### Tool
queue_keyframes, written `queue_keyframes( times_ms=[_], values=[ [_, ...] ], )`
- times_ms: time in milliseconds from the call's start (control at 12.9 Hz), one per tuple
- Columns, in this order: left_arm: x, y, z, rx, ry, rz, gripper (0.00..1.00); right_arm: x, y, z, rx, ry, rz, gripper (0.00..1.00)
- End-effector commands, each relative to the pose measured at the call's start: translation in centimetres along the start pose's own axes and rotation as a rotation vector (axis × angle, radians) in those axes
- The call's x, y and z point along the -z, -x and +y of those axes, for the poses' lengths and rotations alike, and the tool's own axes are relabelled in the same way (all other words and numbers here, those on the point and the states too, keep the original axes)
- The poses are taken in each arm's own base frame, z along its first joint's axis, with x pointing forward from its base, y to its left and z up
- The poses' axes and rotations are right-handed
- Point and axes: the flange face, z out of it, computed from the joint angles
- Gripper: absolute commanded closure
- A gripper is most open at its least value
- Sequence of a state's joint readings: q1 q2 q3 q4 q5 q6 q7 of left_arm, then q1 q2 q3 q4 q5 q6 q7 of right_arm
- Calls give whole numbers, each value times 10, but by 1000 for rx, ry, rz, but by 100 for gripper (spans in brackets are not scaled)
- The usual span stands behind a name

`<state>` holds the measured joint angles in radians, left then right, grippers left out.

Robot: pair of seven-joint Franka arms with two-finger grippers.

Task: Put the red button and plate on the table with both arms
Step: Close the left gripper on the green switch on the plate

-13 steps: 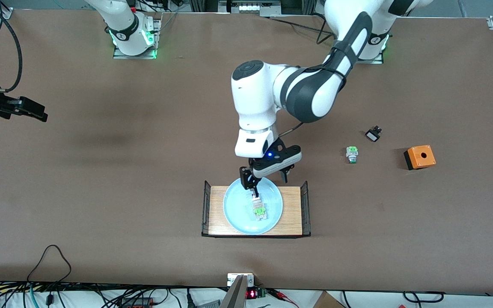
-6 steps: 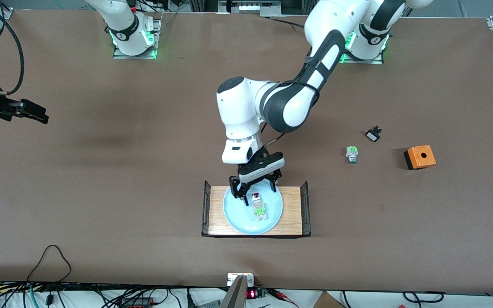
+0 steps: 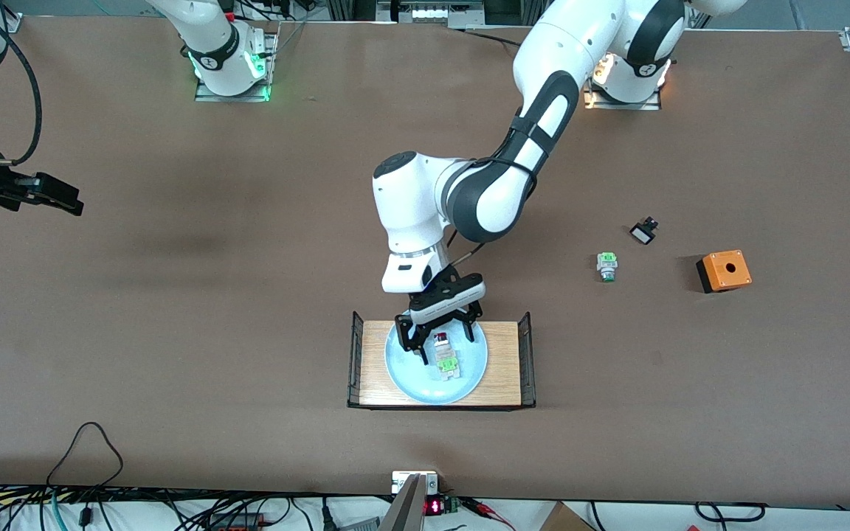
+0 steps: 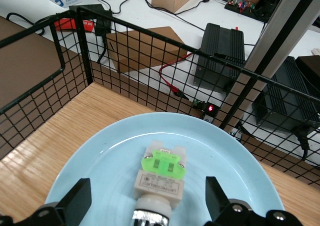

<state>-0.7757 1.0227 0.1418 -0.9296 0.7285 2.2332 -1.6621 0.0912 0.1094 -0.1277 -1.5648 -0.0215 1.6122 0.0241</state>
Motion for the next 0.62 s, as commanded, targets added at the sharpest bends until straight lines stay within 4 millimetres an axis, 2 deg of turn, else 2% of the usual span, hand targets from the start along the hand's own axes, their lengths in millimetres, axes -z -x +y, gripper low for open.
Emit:
queue_keyframes(
  times_ms=[0,155,233,310,465,543],
  values=[
    [-2,2,7,5,26,47,6,4,0,0,-1,1,11,0],
    [-2,3,7,9,27,43,24,3,-1,0,-1,1,10,0],
    [0,4,8,15,31,38,39,3,-1,0,1,1,10,0],
    [0,4,8,36,31,37,59,3,-1,0,-2,1,10,0],
    [-1,2,8,51,30,42,70,3,-1,2,-6,0,10,0],
    [-1,2,7,55,29,43,80,3,-1,4,-10,0,10,0]
  ],
)
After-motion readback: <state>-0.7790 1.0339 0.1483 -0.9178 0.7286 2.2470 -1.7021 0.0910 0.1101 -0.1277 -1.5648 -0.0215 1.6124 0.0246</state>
